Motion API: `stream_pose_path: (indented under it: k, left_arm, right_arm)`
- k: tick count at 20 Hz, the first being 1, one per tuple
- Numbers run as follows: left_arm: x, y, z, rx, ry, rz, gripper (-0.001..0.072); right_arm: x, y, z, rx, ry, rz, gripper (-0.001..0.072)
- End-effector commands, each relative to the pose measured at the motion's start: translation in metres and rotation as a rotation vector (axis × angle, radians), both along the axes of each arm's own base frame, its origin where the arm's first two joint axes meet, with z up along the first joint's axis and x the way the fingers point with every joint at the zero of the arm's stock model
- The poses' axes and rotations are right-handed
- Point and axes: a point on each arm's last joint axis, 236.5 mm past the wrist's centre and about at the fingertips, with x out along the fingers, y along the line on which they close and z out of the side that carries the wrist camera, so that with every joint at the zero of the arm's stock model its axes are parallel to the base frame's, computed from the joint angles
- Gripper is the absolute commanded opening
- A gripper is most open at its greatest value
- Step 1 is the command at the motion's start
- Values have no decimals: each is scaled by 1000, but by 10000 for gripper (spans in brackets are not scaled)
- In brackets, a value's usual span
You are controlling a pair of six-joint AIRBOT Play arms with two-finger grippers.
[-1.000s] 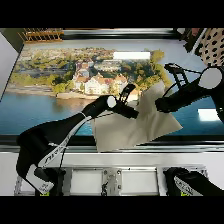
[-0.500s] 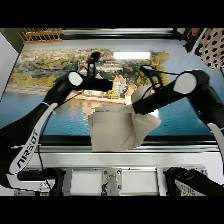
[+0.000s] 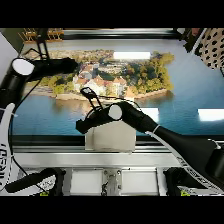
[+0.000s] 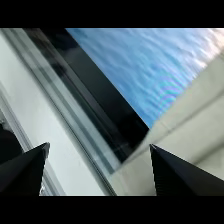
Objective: Fold the clothes and pants, and hang the long-sleeved shirts on hangers.
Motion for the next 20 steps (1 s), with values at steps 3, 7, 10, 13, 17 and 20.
stream_pose_path:
  k: [3, 7, 10, 13, 17, 20]
  left_arm:
    - [-23, 42, 15, 10, 15, 45, 7]
    - [-54, 27, -23, 8, 99, 14, 7]
    - [-84, -6, -55, 28, 149, -72, 7]
    - [-104, -39, -76, 38, 181, -149, 7]
    - [-110, -62, -81, 44, 158, -184, 6]
    - [-109, -62, -80, 43, 155, -180, 7]
  right_arm:
    - [23, -24, 13, 7, -108, -25, 716]
    - [52, -162, -29, -157, 0, -279, 715]
    - [27, -272, -83, -286, 241, -440, 716]
    - [10, -325, -120, -290, 429, -592, 716]
    - [24, -304, -138, -162, 480, -602, 716]
    - [28, -264, -144, -36, 534, -566, 715]
